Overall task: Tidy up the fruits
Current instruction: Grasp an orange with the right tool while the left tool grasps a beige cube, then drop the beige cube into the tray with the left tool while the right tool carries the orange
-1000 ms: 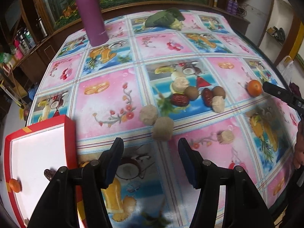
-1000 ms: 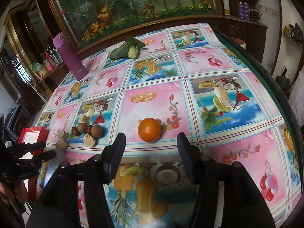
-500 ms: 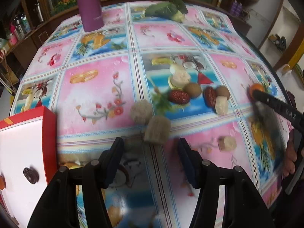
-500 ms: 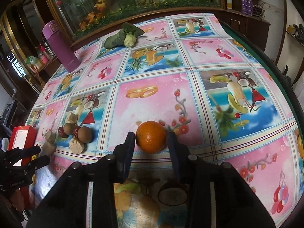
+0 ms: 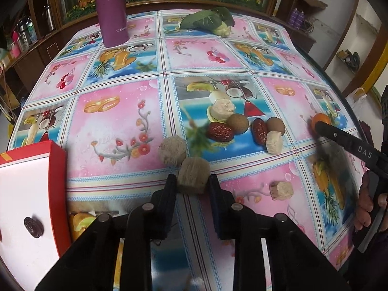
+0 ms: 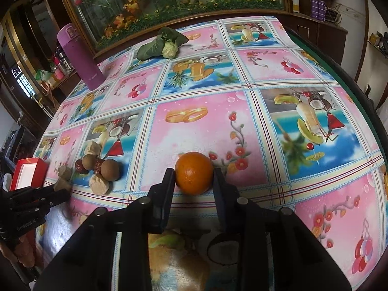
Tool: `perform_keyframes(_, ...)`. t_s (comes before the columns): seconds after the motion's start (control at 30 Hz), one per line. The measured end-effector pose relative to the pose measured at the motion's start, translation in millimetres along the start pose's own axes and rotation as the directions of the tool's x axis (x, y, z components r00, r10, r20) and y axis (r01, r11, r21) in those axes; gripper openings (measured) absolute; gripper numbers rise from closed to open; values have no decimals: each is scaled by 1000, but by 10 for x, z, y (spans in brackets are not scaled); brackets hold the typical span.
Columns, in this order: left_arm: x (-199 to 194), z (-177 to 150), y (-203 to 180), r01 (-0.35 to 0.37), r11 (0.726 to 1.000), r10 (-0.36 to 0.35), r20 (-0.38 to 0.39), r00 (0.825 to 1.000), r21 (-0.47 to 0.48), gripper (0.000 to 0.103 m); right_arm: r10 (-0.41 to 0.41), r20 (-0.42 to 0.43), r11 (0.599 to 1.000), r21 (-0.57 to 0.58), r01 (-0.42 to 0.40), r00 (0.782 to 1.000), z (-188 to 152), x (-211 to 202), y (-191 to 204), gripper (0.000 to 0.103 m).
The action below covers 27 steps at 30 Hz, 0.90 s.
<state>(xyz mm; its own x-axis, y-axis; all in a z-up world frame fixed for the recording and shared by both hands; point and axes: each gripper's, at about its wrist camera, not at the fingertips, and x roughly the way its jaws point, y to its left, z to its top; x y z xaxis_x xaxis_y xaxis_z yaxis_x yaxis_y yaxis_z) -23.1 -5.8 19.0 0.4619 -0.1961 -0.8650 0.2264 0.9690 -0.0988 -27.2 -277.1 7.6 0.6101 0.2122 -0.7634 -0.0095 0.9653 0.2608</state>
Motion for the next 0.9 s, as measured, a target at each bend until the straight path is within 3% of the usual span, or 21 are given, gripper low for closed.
perform_keyframes(0.23, -532, -199, 113, 14, 1000, -13, 87, 996, -16, 26, 40, 54, 999, 27, -42, 998, -1, -147, 40, 33)
perform_keyframes(0.37, -924, -372, 359, -7, 998, 16, 159, 987, -58, 26, 91, 65, 996, -13, -90, 994, -60, -223, 359, 33)
perform_keyframes(0.5, -1278, -591, 770, -62, 990, 87, 208, 974, -123, 25, 175, 47, 981, -95, -170, 983, -172, -257, 946, 33)
perform_keyframes(0.7, -1603, -966, 1481, -184, 950, 241, 224, 944, -251, 25, 327, -18, 914, -250, -321, 945, -398, -375, 1979, 33)
perform_keyframes(0.8, -1612, -1145, 1706, -209, 935, 271, 200, 942, -285, 25, 395, -67, 864, -313, -395, 916, -568, -397, 2490, 33)
perform_keyframes(0.9, -1529, -1313, 1847, -204, 930, 263, 167, 950, -307, 25, 425, -141, 821, -356, -446, 894, -781, -303, 2951, 33)
